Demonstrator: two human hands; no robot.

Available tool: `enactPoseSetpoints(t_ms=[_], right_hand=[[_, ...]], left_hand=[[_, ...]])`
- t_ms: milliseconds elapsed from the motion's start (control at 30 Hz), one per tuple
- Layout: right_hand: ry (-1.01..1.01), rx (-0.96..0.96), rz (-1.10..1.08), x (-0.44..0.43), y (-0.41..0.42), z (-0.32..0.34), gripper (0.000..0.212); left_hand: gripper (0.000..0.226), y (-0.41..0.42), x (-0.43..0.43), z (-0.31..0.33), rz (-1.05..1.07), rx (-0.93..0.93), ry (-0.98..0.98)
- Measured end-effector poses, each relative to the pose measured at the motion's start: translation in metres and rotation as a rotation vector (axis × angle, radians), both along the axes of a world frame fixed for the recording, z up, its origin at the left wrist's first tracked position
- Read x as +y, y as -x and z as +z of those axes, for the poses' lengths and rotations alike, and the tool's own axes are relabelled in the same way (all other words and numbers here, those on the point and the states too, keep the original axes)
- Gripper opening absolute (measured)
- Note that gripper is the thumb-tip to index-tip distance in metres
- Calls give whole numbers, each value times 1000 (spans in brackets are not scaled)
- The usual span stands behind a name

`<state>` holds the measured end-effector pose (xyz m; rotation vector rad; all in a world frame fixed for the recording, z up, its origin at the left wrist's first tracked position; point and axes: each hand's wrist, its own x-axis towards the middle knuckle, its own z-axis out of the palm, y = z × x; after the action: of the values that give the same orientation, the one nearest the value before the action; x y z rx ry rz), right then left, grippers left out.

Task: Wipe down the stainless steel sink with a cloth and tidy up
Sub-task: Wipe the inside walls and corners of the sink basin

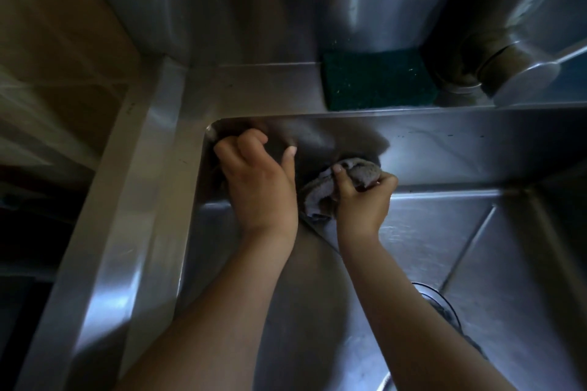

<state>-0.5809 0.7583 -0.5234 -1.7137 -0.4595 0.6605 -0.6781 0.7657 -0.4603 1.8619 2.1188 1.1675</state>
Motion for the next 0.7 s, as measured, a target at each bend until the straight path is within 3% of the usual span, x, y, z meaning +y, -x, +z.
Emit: enactPoseSetpoints(t_ms=[300,700], right_hand=[[136,-10,-50,-18,-30,-22,37],[-84,170,-64,-43,-56,36,31]], left_hand=[[36,0,-2,-1,-11,-14,-12],[41,-11,-15,-10,-181,101,-23]])
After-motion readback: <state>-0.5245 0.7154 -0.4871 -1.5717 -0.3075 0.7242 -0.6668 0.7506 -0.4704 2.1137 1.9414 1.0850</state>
